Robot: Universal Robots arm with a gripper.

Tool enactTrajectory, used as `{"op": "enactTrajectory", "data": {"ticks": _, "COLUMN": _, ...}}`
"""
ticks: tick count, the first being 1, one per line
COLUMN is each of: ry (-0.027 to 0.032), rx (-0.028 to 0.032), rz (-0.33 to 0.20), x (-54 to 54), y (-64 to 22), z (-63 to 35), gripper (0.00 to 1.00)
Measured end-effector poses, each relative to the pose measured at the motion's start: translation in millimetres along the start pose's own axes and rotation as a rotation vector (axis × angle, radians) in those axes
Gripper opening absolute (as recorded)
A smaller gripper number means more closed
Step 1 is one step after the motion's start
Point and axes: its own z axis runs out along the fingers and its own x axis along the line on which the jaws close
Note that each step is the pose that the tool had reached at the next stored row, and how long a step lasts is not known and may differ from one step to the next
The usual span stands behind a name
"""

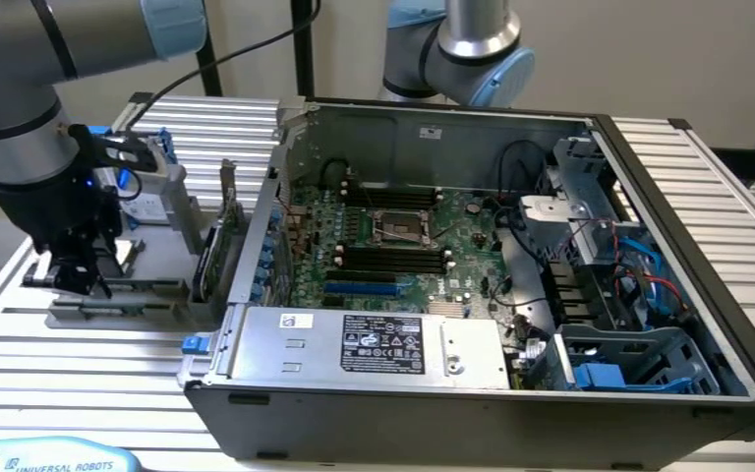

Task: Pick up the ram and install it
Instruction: 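Pick up the ram and move it above insertion slot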

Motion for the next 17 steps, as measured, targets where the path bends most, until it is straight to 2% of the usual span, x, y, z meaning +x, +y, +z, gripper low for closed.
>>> {"op": "enactTrajectory", "data": {"ticks": 17, "ry": 0.0013, "rx": 0.0003, "rz": -0.028, "x": 2.4, "y": -1.6, "z": 30.8, "gripper": 0.38}}
